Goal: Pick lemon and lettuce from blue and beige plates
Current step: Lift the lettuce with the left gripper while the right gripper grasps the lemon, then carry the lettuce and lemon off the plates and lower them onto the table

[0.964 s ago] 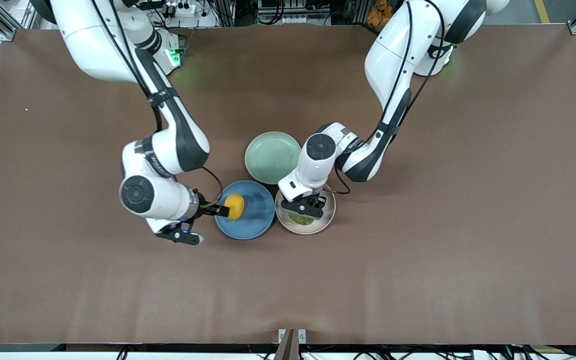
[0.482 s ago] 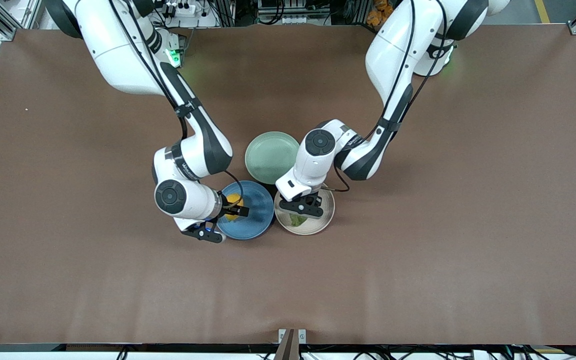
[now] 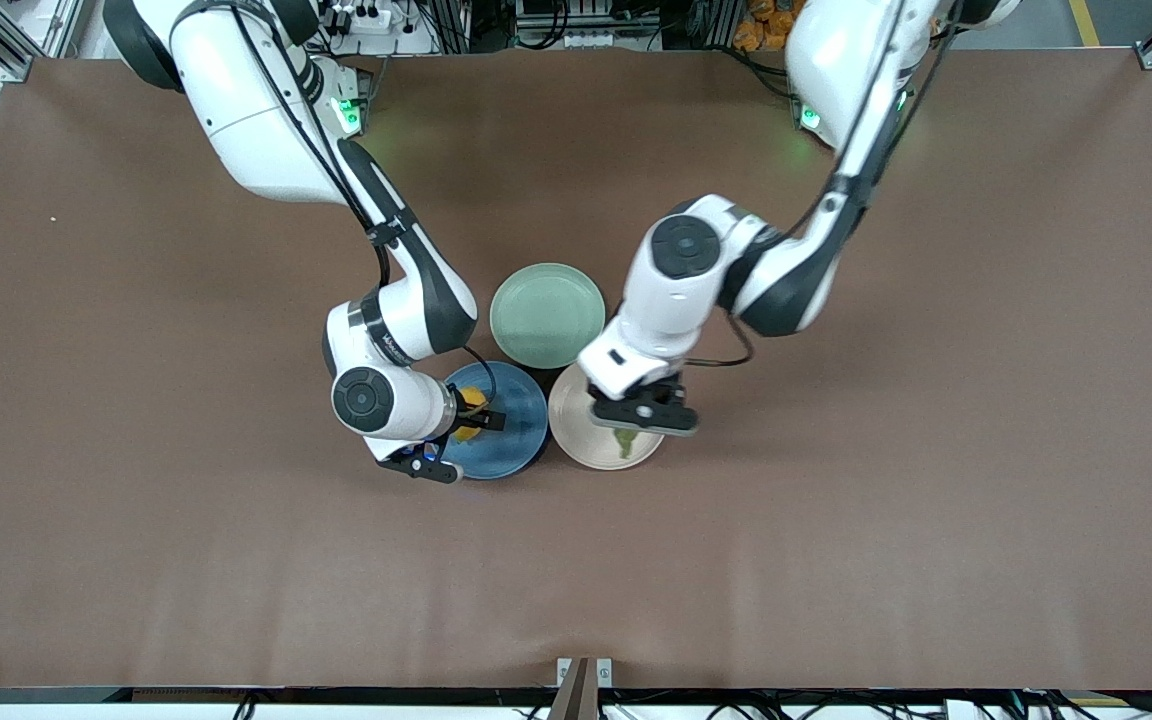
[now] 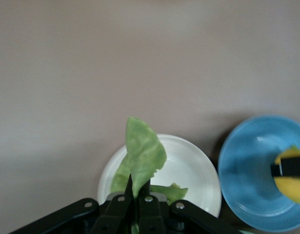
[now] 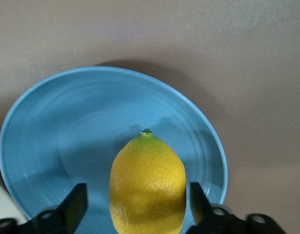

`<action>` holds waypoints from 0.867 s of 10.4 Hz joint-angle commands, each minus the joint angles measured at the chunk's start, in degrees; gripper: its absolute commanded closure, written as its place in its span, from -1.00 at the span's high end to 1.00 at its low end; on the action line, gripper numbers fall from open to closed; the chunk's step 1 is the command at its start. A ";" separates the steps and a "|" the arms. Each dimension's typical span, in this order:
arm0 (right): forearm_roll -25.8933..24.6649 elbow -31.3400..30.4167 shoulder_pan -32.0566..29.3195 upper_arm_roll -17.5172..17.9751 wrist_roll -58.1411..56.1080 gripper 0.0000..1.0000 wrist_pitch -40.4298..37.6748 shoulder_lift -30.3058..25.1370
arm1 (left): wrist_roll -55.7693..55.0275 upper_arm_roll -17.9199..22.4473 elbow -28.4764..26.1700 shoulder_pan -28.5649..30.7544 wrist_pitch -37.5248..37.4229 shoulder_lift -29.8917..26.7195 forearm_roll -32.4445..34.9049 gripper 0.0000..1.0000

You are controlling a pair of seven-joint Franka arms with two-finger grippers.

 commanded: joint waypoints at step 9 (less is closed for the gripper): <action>0.15 -3.49 -13.94 -0.49 -13.61 -1.00 -15.07 -15.24 | 8.17 -0.28 -3.52 22.08 -11.78 6.76 1.76 -0.40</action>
